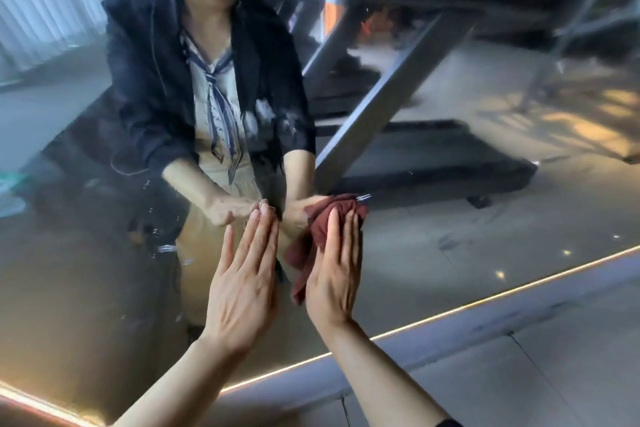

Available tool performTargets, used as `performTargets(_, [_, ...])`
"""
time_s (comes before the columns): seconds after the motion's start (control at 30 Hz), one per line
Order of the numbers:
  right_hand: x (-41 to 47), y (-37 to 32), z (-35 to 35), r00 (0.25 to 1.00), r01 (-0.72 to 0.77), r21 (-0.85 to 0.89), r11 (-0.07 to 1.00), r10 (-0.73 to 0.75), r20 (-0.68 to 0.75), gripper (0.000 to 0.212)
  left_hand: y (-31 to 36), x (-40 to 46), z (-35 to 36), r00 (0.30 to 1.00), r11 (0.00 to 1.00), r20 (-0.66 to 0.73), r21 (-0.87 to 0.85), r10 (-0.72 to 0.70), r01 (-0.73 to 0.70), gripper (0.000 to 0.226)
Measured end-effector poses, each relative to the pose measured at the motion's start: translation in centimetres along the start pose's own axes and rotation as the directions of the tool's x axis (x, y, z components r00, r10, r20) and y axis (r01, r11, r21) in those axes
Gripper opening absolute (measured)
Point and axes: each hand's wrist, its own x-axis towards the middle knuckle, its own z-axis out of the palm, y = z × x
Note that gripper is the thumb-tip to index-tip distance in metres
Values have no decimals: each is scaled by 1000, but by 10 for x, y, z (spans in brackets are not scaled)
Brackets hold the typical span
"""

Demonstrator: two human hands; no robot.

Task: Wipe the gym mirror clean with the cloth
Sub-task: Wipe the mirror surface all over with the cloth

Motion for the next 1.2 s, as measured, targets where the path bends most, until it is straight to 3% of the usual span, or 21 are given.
performTargets(0.13, [60,-4,-15,977,-142,55,988,149,-155,48,3,2,-1,1000,1000,-18,19,20,-19,68])
performTargets(0.2, [52,-5,-14,981,-148,42,988,152,-122,51,7,2,0,1000,1000,-26,11,11,-11,67])
performTargets(0.33, [-5,4,-7,999,-12,-25,1000,13,44,56,7,2,2,1000,999,-10,37,1,0,72])
performTargets(0.4, [11,7,-10,1000,6,-14,1000,-6,13,53,5,3,1,1000,998,6,61,13,-13,73])
performTargets(0.53, [59,-4,-18,977,-170,56,984,176,-125,50,7,4,-3,1000,996,14,85,19,-21,72])
performTargets(0.7, [10,-1,-11,995,-96,8,995,96,-12,54,11,4,-5,1000,996,27,87,-8,5,74])
performTargets(0.8, [15,-15,-12,965,-251,139,958,260,-47,66,12,5,-6,998,992,63,125,-7,-1,76])
performTargets(0.9, [35,-32,-32,900,-377,298,877,423,-107,56,14,6,-9,996,989,90,149,-20,6,80])
performTargets(1.0, [75,-25,-68,829,-423,314,850,503,-244,49,13,5,-14,993,986,113,164,-19,0,83])
performTargets(1.1, [124,-17,-88,829,-325,231,917,394,-397,40,14,5,-17,991,984,132,176,-23,0,84])
performTargets(1.2, [118,-16,-66,946,-246,37,969,248,-208,28,19,6,-17,989,986,139,166,-55,31,87])
